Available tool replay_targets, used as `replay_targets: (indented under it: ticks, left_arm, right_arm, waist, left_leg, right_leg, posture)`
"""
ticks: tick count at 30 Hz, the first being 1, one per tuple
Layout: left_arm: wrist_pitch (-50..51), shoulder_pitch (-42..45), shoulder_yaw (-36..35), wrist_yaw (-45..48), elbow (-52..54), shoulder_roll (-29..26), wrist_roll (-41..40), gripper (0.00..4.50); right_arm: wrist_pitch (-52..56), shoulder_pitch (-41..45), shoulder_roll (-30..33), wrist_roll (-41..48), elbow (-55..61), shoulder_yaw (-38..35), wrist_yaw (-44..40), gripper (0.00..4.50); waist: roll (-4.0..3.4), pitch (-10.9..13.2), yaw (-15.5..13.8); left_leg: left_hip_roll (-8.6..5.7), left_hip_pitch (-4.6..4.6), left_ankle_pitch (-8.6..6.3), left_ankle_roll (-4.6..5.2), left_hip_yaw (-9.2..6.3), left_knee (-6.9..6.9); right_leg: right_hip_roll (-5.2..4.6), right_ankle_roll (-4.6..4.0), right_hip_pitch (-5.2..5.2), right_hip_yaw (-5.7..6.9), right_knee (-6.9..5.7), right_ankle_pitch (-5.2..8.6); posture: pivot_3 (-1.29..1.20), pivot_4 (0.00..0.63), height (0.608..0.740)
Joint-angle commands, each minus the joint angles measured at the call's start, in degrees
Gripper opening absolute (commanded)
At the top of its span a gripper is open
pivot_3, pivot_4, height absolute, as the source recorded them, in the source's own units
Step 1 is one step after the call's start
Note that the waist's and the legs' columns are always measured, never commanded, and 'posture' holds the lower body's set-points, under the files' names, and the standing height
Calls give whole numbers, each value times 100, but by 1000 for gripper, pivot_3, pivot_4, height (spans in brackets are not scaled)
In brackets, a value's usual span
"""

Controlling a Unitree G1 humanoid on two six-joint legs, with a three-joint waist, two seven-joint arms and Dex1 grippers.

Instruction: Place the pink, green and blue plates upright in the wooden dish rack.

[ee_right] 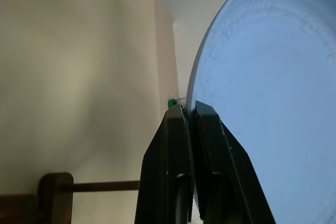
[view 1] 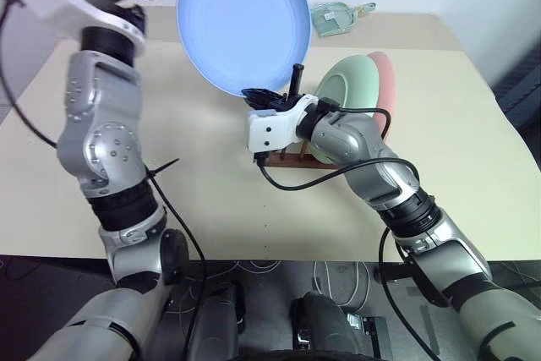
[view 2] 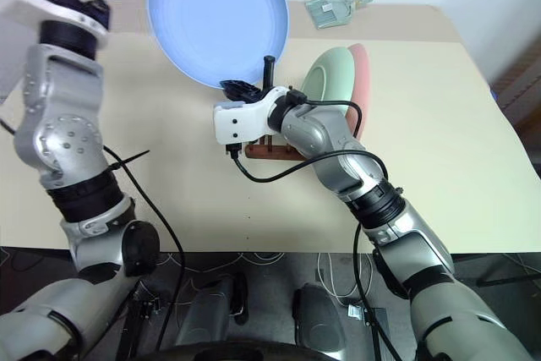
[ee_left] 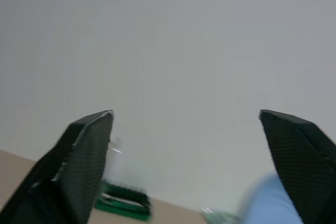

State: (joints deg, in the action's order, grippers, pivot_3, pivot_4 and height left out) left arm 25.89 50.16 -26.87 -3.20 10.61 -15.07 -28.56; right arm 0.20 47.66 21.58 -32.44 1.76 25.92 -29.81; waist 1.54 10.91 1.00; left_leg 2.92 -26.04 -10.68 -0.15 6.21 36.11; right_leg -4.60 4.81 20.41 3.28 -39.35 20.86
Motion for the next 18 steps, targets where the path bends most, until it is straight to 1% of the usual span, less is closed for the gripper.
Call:
replay_targets:
  ticks: [1, 4, 7, 10, 13, 15, 18]
  left_arm:
    - [-206, -222, -277, 168, -381, -489, 125, 4409]
    - [-352, -693, -384, 597, -826, -980, 194, 4409]
    - [-450, -1391, -69, 1357, -1058, -1370, 331, 4409]
    - [-485, -1985, 254, 2106, -939, -1434, 218, 4409]
    - [-580, -2450, 643, 2693, -667, -1429, 222, 4409]
    - [-567, -2850, 1027, 3162, -480, -1431, 229, 4409]
    - [-510, -3237, 1429, 3699, -290, -1478, 237, 4409]
  right_arm:
    - [-20, 46, -146, 313, 208, -383, 93, 0]
    - [135, 23, -381, 818, 355, -674, 45, 0]
    - [524, -16, -779, 1603, 695, -1056, -69, 0]
    - [1039, -87, -1145, 2448, 1203, -1413, -216, 0]
    - [1651, -269, -1368, 3114, 1732, -1591, -332, 0]
    - [2238, -483, -1570, 3660, 2143, -1707, -290, 0]
    - [2989, -714, -1787, 4180, 2549, -1899, -58, 0]
  waist:
    - [0, 0, -2]
    - [0, 0, 2]
    - [0, 0, 3]
    - [1, -1, -25]
    - [5, -3, -30]
    - [7, -6, -18]
    - [4, -7, 9]
  left_leg:
    - [-1, 0, 0, 0, 0, 0]
    - [-1, 0, 0, 0, 0, -3]
    - [-1, 0, 0, 0, 1, -4]
    - [-1, 0, 0, 0, 1, -4]
    - [-3, -3, -2, 1, 0, -6]
    - [-3, -3, -2, 0, 0, -7]
    - [-2, -1, -2, 0, -1, -15]
  right_leg:
    - [1, 0, 0, 0, 0, 0]
    - [4, 0, 2, 1, 0, 0]
    - [5, 0, 2, 1, -1, 0]
    - [4, 0, 1, 1, -1, 0]
    - [1, 0, 0, 2, 1, 0]
    - [0, 0, 1, 2, -1, 0]
    - [-5, -2, 3, 0, -3, 0]
  posture:
    - [0, 150, 732]
    - [0, 150, 732]
    - [0, 150, 732]
    - [0, 150, 732]
    - [0, 150, 732]
    - [0, 150, 732]
    - [0, 150, 732]
